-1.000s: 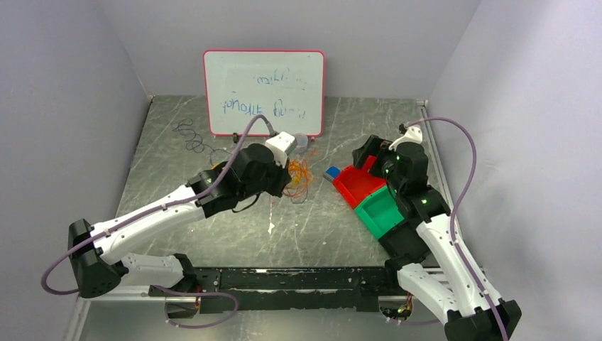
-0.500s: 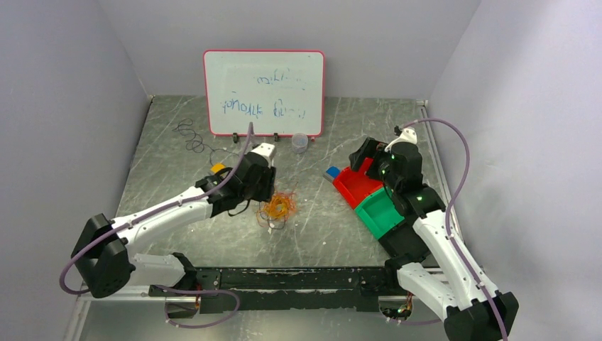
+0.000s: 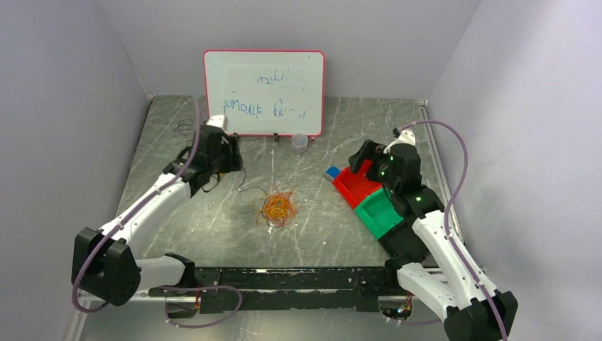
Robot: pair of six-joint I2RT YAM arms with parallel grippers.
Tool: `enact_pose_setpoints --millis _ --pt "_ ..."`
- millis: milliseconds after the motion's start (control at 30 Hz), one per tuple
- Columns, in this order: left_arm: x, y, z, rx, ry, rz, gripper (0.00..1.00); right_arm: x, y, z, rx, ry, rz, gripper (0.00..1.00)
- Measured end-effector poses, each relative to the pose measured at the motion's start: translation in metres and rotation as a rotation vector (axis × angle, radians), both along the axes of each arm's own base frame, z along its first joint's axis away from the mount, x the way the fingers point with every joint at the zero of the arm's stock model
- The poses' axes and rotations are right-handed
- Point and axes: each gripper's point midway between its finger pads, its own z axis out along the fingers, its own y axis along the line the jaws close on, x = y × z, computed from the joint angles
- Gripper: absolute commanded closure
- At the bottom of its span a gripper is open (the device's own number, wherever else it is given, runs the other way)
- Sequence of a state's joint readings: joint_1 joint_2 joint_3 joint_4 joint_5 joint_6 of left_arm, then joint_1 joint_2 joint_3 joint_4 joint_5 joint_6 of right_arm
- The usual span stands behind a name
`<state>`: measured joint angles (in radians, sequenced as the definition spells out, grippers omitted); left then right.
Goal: Untangle the cables
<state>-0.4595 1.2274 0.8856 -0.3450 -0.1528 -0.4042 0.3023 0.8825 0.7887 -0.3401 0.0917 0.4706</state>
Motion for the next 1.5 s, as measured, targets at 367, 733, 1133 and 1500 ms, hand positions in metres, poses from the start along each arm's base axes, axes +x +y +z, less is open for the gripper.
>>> enact_pose_setpoints --millis 367,733,1133,1500 --pt "0.098 0.152 0.002 0.027 -0.026 0.387 0.32 -0.008 0.015 -0.008 0.052 0.029 0.070 0.00" --pt "0.163 0.206 -0.053 0.075 0.076 0.326 0.13 -0.010 0.027 -0.021 0.088 0.072 0.124 0.00" --pt "0.191 0.200 -0.064 0.148 0.061 0.125 0.14 -0.012 0.032 -0.027 0.096 0.093 0.148 0.00" --pt "0.186 0.197 -0.103 0.176 0.140 0.040 0.21 -0.011 0.037 -0.036 0.100 0.126 0.166 0.00"
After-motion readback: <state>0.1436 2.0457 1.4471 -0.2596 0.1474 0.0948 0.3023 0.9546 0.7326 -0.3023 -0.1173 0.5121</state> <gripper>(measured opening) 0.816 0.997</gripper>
